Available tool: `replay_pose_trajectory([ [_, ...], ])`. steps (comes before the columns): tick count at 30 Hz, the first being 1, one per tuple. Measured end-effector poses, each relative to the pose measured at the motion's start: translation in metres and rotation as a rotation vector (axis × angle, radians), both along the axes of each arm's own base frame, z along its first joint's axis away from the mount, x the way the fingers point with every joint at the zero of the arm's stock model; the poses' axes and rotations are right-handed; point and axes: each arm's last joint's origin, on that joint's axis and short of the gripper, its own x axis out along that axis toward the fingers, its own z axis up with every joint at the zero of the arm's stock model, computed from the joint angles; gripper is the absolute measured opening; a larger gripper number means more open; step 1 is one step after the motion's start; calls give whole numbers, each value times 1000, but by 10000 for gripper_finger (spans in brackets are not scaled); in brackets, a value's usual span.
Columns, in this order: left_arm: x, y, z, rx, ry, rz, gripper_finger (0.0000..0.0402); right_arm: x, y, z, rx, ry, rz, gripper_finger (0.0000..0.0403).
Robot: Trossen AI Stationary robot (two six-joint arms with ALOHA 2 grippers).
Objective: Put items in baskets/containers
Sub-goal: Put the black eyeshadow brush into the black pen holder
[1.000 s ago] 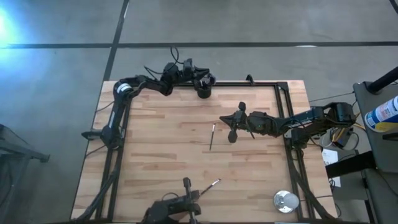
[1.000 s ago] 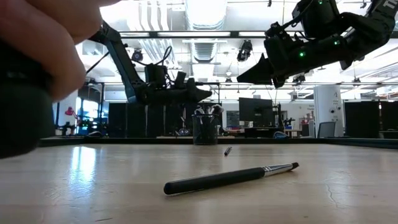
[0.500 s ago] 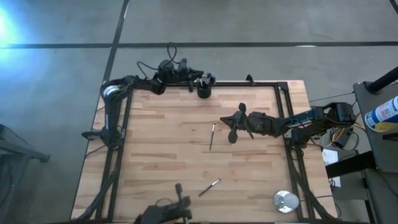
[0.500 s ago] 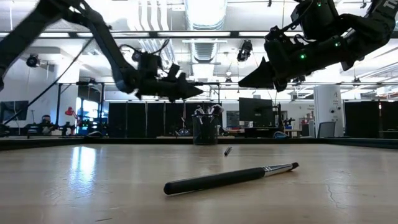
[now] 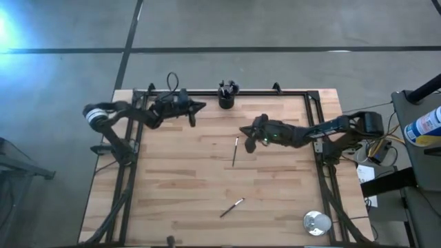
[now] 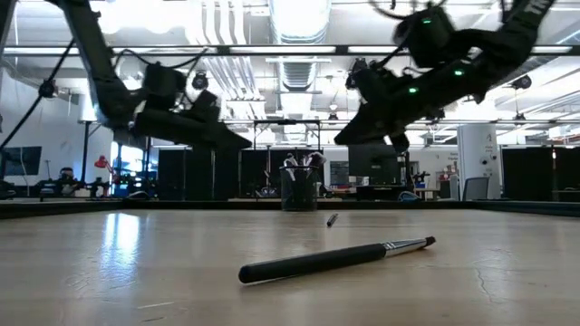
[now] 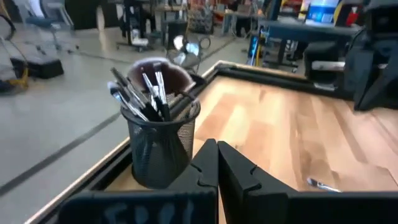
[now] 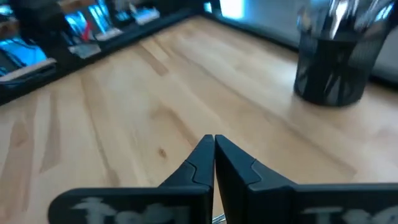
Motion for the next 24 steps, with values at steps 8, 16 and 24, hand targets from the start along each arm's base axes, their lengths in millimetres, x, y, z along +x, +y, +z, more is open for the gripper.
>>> replay_pose_trajectory([
  [8,-15,-15,-6,-4,-101,6,0,29,-9,9,233,298,-136,46],
  [16,-11,-19,-4,6,-120,-25,0,61,-13,-5,493,407,-300,102],
  [24,-12,-20,-6,-17,-113,-25,0,92,-20,-20,570,591,-397,126],
])
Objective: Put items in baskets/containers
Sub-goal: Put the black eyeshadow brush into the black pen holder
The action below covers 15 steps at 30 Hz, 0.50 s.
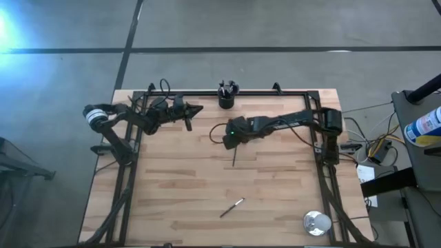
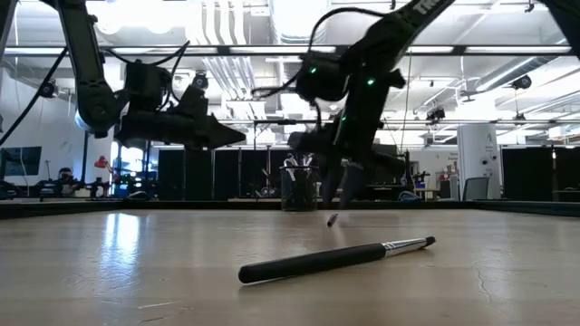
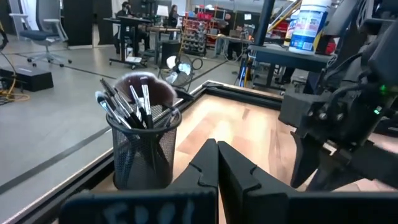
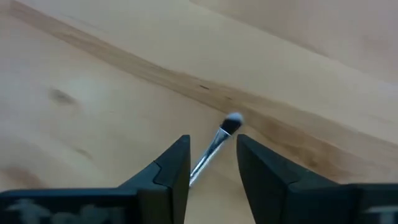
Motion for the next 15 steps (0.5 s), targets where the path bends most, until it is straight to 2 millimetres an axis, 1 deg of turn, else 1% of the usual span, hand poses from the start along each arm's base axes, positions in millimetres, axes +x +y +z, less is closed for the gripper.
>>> replay_pose_trajectory([
  [3,-1,-1,-2,3,8,-1,0,7,-3,-7,11,61,-25,123],
  [10,-1,-1,-2,6,10,-1,0,20,-10,-15,8,93,-30,110],
  [15,-1,-1,-2,7,11,-1,0,24,-12,-17,-29,93,-7,86],
])
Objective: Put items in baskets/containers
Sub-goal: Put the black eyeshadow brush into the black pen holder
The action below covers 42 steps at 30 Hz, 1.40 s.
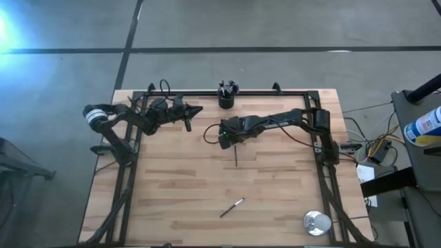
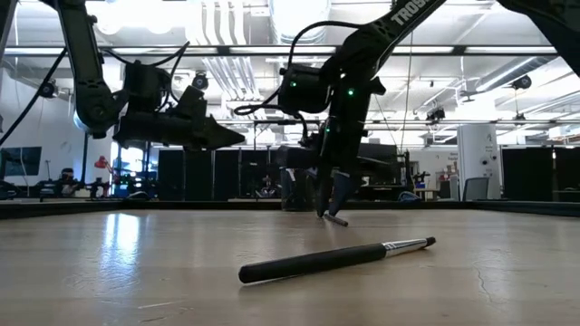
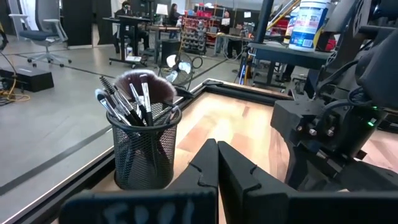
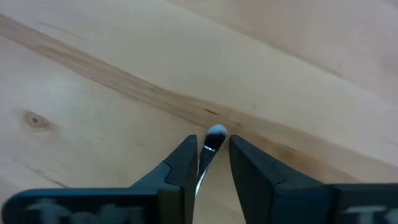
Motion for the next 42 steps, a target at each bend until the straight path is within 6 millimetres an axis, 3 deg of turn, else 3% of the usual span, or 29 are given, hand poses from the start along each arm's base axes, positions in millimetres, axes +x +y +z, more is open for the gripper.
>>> replay_pose_trajectory([
  [8,0,0,0,-2,-2,0,0,2,-1,-1,-42,12,79,26],
  [16,0,0,0,-8,-4,0,0,1,-1,4,-73,20,175,9],
  [23,0,0,0,-16,-5,0,0,-2,-3,41,-227,-124,281,8],
  [29,0,0,-1,-18,-3,1,0,-21,-6,65,-412,-287,327,8],
  [37,0,0,0,-16,-5,1,0,-57,-41,109,-811,-563,238,8],
  [42,0,1,0,-14,-6,1,0,-73,-73,123,-1058,-637,204,8],
])
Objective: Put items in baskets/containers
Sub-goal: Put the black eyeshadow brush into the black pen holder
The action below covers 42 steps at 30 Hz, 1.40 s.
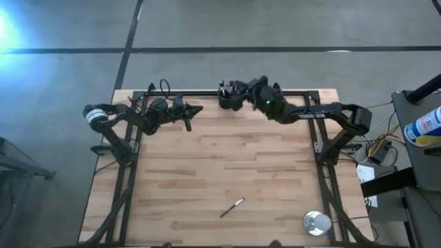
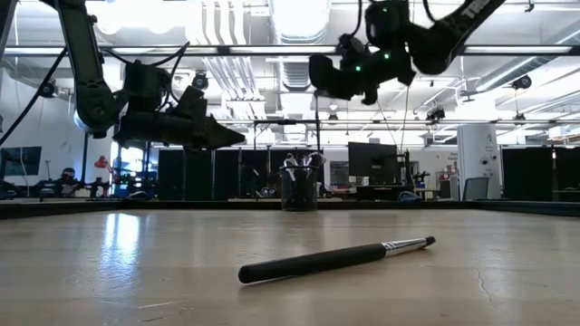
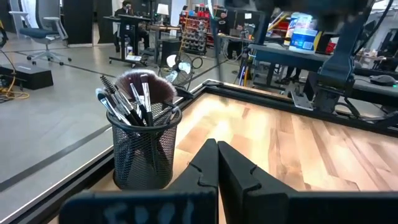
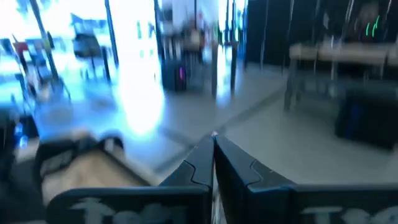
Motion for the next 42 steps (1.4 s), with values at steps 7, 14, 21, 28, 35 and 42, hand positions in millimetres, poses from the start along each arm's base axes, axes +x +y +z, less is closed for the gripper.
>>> replay_pose_trajectory([
  [7,0,0,0,7,2,0,0,-2,-43,-10,-145,-43,38,8],
  [14,0,0,0,16,6,1,0,9,-76,-33,-150,-33,59,8],
  [21,0,0,0,17,8,1,0,21,-87,-56,-108,-8,60,8],
  [28,0,0,-2,19,31,0,0,23,-88,-71,2,7,62,8],
  [35,0,0,-2,20,31,0,0,15,-83,-60,92,124,62,11],
  [42,1,1,-1,6,21,0,0,8,-78,-56,190,226,59,53],
])
